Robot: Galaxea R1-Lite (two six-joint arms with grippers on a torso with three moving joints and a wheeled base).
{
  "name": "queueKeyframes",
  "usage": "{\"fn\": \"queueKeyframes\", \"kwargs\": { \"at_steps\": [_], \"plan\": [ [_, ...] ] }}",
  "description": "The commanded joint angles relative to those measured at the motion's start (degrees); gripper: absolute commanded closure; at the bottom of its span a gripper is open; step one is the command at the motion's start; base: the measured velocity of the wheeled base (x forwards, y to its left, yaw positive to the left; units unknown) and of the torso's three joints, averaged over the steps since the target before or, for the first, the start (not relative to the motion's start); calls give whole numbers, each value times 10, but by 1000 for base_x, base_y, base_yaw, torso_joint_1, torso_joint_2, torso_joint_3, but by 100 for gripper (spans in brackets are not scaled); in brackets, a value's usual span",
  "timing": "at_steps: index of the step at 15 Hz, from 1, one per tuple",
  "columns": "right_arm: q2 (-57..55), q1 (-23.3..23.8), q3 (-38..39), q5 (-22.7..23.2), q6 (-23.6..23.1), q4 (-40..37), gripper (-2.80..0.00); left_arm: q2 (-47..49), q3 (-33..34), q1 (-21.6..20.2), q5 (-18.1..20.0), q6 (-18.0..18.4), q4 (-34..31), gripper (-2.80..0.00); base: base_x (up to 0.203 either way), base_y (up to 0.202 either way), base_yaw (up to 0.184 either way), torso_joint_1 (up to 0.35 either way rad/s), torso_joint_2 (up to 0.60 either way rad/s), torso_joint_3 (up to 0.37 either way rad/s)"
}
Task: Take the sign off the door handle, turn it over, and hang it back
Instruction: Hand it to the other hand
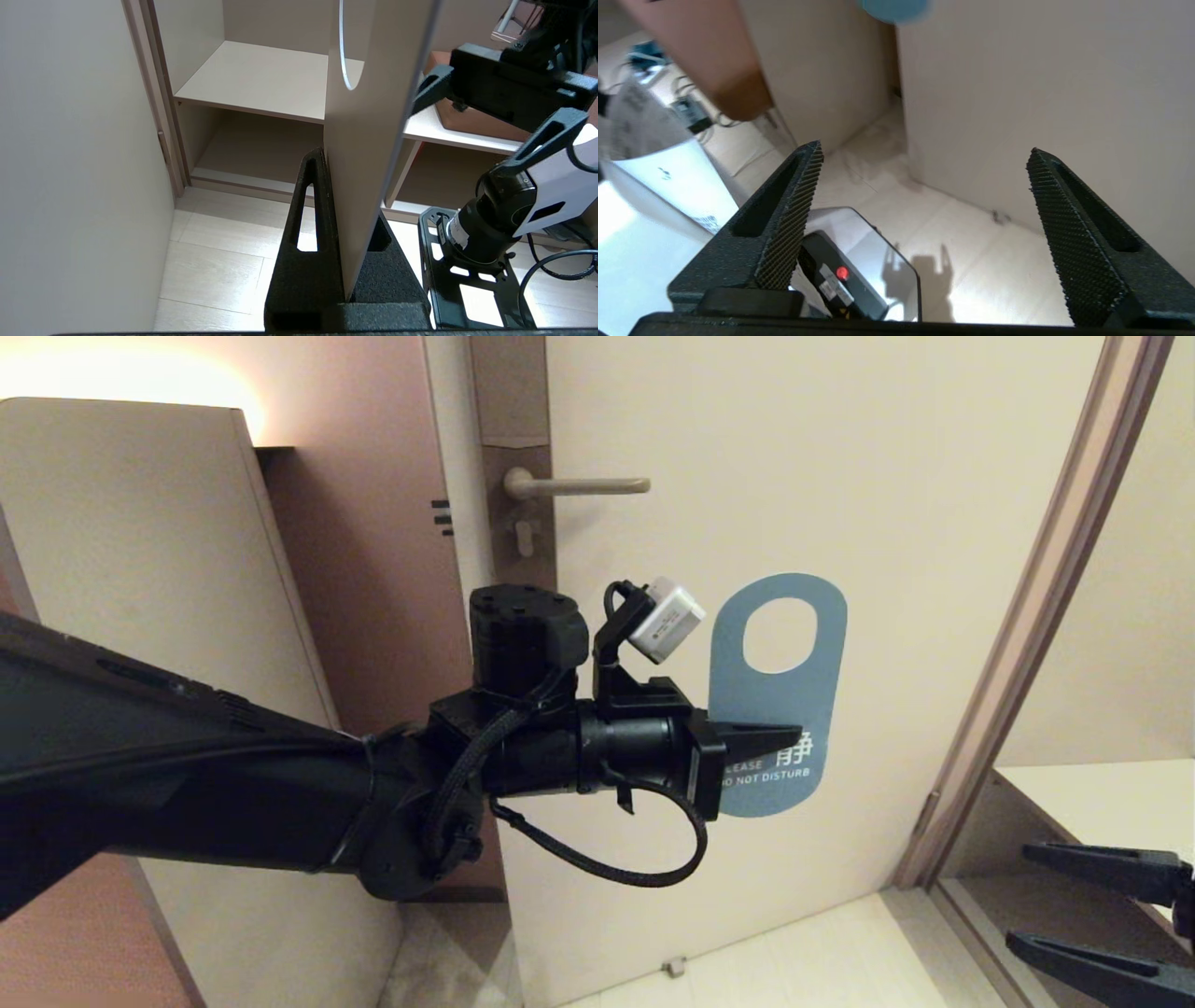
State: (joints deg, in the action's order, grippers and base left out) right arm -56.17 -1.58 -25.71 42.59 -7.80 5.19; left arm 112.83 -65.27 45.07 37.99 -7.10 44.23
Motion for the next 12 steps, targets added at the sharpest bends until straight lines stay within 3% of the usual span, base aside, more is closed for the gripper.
{"fn": "queueKeyframes", "kwargs": {
  "at_steps": [1, 8, 12],
  "plan": [
    [-42, -17, -2, 12, -2, 32, -280, 5, -1, 0, 2, -1, 2, 0, 0, 0, 0, 0, 0, 0],
    [-177, -69, -12, 16, -2, 206, -280, 20, -21, 0, 17, -4, 6, 0, 0, 0, 0, 0, 0, 0],
    [-203, -123, -32, 25, -1, 239, -280, 31, -35, 0, 39, -14, 6, 0, 0, 0, 0, 0, 0, 0]
  ]
}}
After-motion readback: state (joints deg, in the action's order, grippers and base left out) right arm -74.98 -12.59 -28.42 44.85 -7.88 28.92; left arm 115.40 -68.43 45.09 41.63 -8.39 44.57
